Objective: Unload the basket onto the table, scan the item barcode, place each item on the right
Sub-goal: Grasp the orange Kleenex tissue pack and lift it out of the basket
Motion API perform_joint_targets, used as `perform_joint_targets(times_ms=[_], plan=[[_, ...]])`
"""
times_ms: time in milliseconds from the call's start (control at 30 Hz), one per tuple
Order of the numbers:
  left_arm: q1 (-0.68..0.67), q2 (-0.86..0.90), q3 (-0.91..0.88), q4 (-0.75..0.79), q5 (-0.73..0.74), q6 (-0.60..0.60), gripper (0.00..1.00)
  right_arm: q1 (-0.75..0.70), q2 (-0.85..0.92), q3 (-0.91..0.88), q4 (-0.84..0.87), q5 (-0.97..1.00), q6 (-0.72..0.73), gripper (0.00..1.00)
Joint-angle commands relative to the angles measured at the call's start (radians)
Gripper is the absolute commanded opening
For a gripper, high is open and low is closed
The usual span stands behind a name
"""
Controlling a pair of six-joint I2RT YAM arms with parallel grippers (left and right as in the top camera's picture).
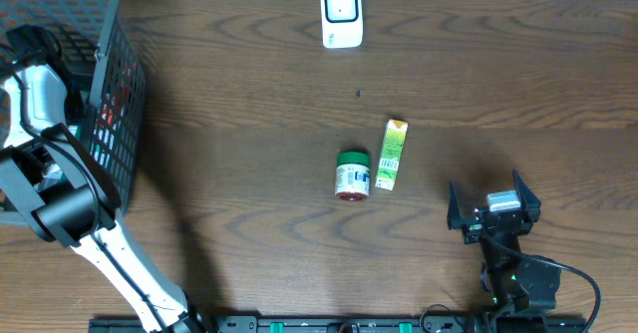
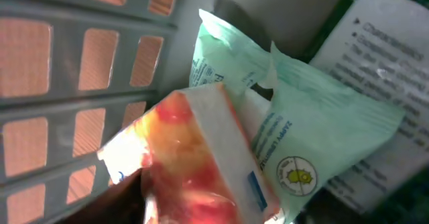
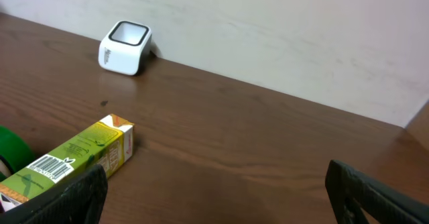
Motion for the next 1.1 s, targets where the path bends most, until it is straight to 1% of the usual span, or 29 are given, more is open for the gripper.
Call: perform_joint_targets(times_ms=[0, 100, 233, 400, 600, 733, 867, 967, 1067], plan=[[0.004, 0.033, -0.019, -0.008, 0.006, 0.003, 0.52, -0.005, -0.003, -0.001, -0.003, -0.005, 0.013, 0.99], [0.004, 0.027, -0.019, -0.003, 0.006, 0.003, 0.43, -0.005, -0.003, -0.001, -0.003, -0.005, 0.013, 0.99], [0.002, 0.002, -0.014, 0.003, 0.006, 0.000, 0.36, -0.005, -0.003, -0.001, -0.003, -0.005, 0.013, 0.99], [-0.001, -0.058, -0.001, 0.008, 0.005, -0.018, 0.33, -0.005, -0.003, -0.001, -0.003, -0.005, 0.013, 0.99], [-0.006, -0.179, -0.001, 0.026, -0.007, -0.062, 0.33, -0.005, -0.003, -0.001, -0.003, -0.005, 0.013, 0.99], [-0.032, -0.299, -0.001, 0.037, -0.127, -0.114, 0.33, -0.005, -0.003, -0.001, -0.003, -0.005, 0.013, 0.99], [-0.089, -0.419, -0.001, 0.065, -0.233, -0.149, 0.33, -0.005, -0.003, -0.001, -0.003, -0.005, 0.013, 0.99], [-0.155, -0.510, -0.001, 0.094, -0.317, -0.148, 0.33, -0.005, -0.003, -0.001, -0.003, -0.005, 0.013, 0.99], [-0.270, -0.619, -0.001, 0.107, -0.365, -0.148, 0.34, -0.005, -0.003, -0.001, -0.003, -0.005, 0.013, 0.99]])
